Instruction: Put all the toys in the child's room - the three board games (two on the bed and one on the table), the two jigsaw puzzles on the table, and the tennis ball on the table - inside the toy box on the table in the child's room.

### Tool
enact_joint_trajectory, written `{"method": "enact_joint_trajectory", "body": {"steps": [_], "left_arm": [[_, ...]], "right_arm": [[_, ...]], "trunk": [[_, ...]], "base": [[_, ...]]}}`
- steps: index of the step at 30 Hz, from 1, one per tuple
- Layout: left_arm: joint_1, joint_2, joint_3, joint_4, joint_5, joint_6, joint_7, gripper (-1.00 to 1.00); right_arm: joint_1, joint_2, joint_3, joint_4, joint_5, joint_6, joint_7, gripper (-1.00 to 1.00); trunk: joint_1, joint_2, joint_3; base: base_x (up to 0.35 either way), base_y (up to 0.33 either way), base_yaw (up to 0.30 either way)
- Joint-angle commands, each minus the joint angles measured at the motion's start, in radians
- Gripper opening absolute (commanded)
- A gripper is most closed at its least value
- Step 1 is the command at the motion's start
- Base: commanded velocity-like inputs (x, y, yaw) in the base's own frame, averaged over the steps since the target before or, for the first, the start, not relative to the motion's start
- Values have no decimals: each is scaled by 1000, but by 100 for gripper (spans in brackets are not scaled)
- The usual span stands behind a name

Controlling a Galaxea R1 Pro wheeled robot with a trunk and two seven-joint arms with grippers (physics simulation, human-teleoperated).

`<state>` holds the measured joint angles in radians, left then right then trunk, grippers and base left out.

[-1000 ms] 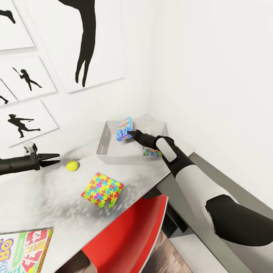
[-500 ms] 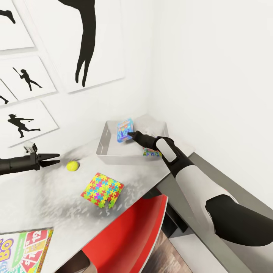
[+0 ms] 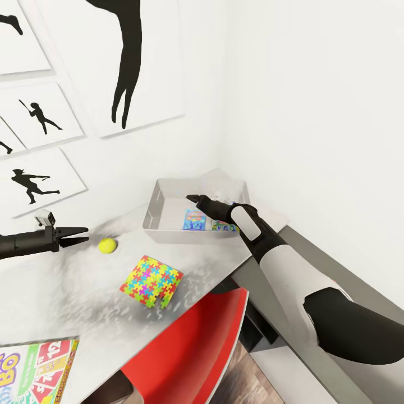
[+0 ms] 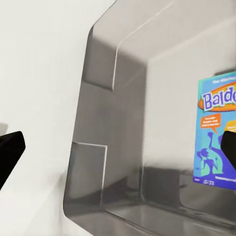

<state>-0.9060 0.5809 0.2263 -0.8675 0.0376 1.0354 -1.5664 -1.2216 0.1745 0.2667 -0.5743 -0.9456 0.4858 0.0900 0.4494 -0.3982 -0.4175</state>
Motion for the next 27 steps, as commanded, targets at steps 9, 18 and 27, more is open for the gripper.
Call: {"method": "enact_joint_trajectory", "body": {"steps": [9,18,27], "left_arm": [[-1,0,0,0,-1,10,-4,100],[-1,0,-1,0,-1,10,-4,100],[-1,0,-1,0,-1,11,-4,100]], "right_arm": [[0,0,0,-2,-1,-3,3,100],[0,0,0,-8,-1,-6,7,100],[-1,0,0,-10,-1,-7,11,100]], "trunk": [[1,-2,-2],[1,-2,-2],[1,-2,-2]], "base": [[0,0,0],[0,0,0],[0,0,0]]}}
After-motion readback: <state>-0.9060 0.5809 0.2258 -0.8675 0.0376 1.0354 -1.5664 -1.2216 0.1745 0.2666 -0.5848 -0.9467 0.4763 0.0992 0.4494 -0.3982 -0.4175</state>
